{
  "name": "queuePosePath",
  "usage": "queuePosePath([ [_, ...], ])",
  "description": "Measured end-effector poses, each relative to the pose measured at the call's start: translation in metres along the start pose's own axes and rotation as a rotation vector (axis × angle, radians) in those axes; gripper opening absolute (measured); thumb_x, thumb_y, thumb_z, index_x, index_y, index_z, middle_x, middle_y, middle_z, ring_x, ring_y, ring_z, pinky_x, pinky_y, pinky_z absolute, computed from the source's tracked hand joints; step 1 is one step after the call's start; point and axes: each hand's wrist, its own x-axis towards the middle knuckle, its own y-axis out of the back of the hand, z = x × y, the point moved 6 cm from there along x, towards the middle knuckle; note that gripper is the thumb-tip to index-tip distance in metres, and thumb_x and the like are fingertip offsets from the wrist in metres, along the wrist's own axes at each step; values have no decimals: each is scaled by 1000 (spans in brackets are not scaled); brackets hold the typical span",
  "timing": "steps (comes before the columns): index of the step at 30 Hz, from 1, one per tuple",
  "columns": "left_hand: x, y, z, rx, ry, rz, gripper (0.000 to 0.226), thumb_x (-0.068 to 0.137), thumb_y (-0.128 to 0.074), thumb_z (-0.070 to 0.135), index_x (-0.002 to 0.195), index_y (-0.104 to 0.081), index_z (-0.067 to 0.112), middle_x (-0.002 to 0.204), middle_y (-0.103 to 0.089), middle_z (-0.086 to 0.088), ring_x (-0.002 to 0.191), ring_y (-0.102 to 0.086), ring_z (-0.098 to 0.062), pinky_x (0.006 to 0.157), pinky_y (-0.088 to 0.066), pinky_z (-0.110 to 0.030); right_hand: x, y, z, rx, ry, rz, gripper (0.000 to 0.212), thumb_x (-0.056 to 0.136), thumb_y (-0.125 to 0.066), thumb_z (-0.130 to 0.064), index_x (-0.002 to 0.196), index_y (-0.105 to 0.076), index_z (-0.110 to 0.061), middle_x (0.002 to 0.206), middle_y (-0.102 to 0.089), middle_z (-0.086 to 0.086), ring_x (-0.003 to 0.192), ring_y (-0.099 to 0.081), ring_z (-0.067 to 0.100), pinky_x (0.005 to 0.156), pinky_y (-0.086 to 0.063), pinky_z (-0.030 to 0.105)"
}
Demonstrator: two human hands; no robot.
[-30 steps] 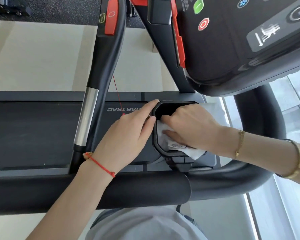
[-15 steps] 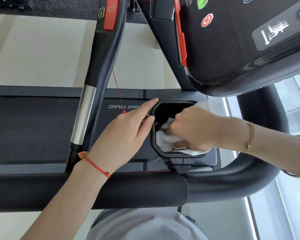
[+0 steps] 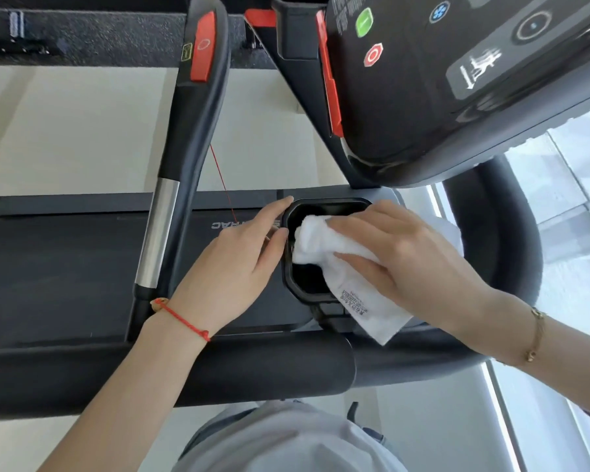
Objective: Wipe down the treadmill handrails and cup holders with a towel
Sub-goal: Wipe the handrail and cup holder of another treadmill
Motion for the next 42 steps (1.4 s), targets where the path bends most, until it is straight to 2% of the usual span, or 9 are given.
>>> queuePosePath([
  [3,0,-2,0,7,7,3,51,101,-36,34,151,-36,28,83,-61,18,66,-56,-2,64,-45,-26,-8,12,6,24,-27,215,32,95,-59,-11,126,-62,-4,119,-66,9,99,-58,32,88,-48,42],
  [6,0,0,0,35,5,13,43,104,-37,32,146,-45,25,71,-57,14,64,-55,-5,62,-47,-31,0,11,4,-64,8,322,34,99,-58,-17,131,-60,-5,126,-62,13,106,-55,33,94,-47,44],
  [9,1,0,0,36,18,16,35,105,-38,30,135,-52,23,63,-52,10,60,-52,-8,59,-46,-37,20,-13,10,-50,18,177,39,99,-54,-27,133,-58,-7,125,-62,13,109,-56,33,96,-46,43],
  [13,1,0,0,29,29,19,27,105,-38,31,123,-56,23,63,-54,6,59,-52,-14,61,-48,-43,38,-29,21,27,-39,7,50,92,-44,-42,125,-62,-9,102,-68,10,93,-63,32,80,-52,39],
  [21,0,0,1,16,5,-5,42,104,-36,35,145,-44,31,68,-56,11,63,-53,-8,65,-49,-37,14,-23,33,-161,-244,67,47,92,-42,-49,113,-61,-11,86,-66,6,69,-64,29,52,-38,26],
  [28,2,1,-1,21,-7,21,41,103,-38,34,144,-46,31,74,-59,11,70,-56,-8,69,-48,-32,37,-30,23,-205,-245,41,39,86,-39,-43,100,-63,-16,73,-61,1,59,-60,28,49,-29,25],
  [32,2,1,-1,12,-14,24,40,103,-38,35,142,-47,35,75,-62,8,70,-57,-13,70,-48,-33,25,-28,28,-166,-259,104,36,89,-45,-44,102,-64,-17,77,-61,1,62,-60,27,49,-38,27],
  [38,2,0,-2,12,-16,23,39,104,-39,35,142,-48,34,71,-58,16,68,-55,-2,67,-45,-24,-5,-26,34,-4,-572,53,48,95,-54,-44,126,-46,-7,88,-60,9,78,-61,38,59,-35,32],
  [42,3,0,-1,23,-34,32,39,104,-38,33,142,-48,33,62,-51,16,60,-52,-3,59,-40,-23,-35,-29,26,138,-740,25,41,92,-56,-46,98,-39,-9,63,-40,-3,61,-47,26,46,-25,27],
])
